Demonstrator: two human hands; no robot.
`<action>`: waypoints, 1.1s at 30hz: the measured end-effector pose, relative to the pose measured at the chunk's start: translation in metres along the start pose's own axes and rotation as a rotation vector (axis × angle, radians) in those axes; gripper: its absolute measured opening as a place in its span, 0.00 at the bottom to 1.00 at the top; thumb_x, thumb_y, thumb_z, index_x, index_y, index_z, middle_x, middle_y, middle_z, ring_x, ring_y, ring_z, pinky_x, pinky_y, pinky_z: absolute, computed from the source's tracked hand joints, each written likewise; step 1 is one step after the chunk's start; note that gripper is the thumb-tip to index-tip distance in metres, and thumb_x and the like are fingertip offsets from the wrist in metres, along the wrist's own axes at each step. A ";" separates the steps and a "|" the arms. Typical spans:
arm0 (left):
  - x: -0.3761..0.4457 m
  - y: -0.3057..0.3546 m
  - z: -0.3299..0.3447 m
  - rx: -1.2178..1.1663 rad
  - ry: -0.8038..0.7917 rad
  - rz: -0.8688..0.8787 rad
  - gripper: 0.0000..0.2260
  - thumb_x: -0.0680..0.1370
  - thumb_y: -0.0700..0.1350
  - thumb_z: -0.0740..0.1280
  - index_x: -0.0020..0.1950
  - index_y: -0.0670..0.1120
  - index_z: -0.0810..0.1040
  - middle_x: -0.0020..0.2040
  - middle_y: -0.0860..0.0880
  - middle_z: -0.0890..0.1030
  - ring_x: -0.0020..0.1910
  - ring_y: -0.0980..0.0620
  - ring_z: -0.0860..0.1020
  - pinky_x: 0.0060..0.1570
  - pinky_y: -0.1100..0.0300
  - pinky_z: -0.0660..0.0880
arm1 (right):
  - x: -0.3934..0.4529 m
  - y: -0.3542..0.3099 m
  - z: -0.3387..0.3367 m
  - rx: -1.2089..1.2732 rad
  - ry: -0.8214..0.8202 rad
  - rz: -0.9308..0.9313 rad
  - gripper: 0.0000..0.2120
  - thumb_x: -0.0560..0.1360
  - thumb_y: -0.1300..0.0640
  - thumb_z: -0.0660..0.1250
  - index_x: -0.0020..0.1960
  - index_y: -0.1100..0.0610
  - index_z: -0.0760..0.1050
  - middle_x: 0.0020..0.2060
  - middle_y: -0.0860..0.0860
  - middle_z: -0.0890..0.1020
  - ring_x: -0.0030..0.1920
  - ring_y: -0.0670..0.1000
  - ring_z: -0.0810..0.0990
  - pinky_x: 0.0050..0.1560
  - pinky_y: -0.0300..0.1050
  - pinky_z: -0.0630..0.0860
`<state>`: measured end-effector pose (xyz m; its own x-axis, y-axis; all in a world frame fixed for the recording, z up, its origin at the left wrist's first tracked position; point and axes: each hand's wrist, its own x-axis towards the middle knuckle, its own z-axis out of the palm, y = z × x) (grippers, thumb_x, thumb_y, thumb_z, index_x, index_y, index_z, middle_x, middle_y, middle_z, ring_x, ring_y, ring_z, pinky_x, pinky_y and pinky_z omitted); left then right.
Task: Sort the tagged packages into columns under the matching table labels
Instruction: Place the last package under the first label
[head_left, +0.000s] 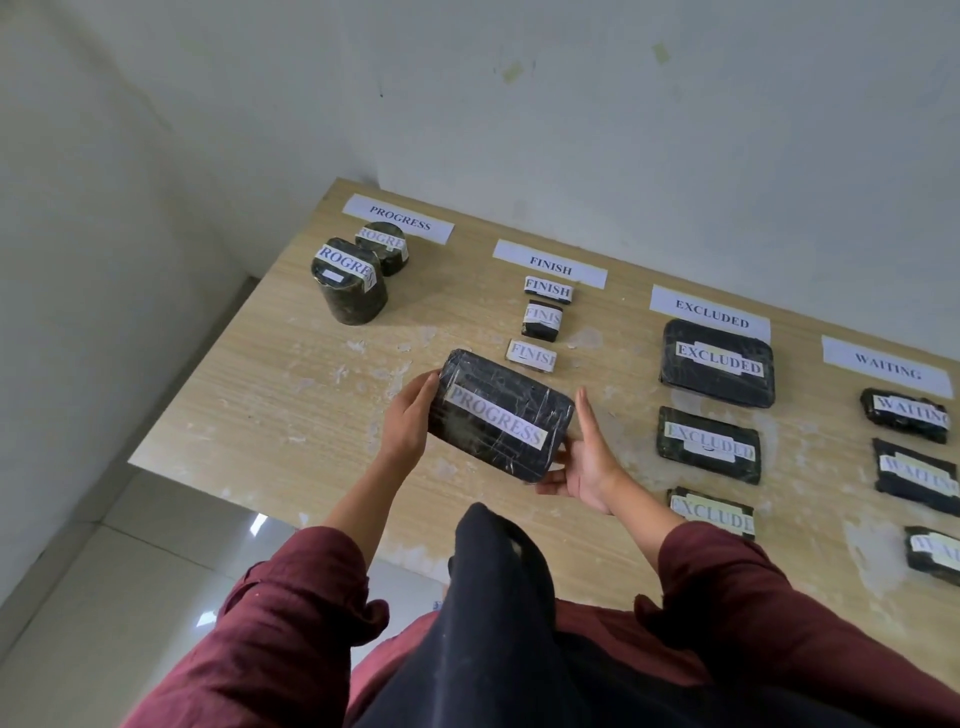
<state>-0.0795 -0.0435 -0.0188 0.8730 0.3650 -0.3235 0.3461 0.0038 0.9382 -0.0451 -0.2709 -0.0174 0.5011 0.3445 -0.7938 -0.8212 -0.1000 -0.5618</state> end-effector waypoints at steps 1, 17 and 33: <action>0.000 0.000 -0.003 -0.011 -0.006 -0.009 0.16 0.82 0.48 0.58 0.64 0.43 0.76 0.54 0.43 0.81 0.52 0.47 0.79 0.42 0.68 0.75 | 0.002 0.000 0.003 -0.016 0.007 -0.012 0.45 0.63 0.22 0.52 0.63 0.56 0.74 0.50 0.60 0.81 0.41 0.59 0.83 0.38 0.47 0.80; 0.019 -0.033 -0.098 -0.544 0.385 -0.309 0.29 0.75 0.47 0.70 0.73 0.48 0.61 0.64 0.42 0.75 0.59 0.42 0.78 0.47 0.54 0.77 | 0.058 -0.019 0.131 -0.693 -0.045 -0.112 0.29 0.78 0.36 0.57 0.71 0.55 0.65 0.66 0.55 0.74 0.36 0.49 0.80 0.34 0.41 0.75; 0.040 -0.042 -0.099 0.597 0.490 0.004 0.48 0.69 0.70 0.65 0.78 0.54 0.41 0.79 0.52 0.40 0.77 0.51 0.38 0.70 0.51 0.34 | 0.073 0.013 0.117 -1.113 0.125 -0.382 0.11 0.77 0.54 0.65 0.59 0.51 0.74 0.58 0.50 0.74 0.59 0.49 0.74 0.55 0.39 0.70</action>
<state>-0.0934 0.0625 -0.0592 0.6707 0.7351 -0.0984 0.5918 -0.4504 0.6685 -0.0505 -0.1379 -0.0556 0.7363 0.4410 -0.5132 0.0463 -0.7895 -0.6120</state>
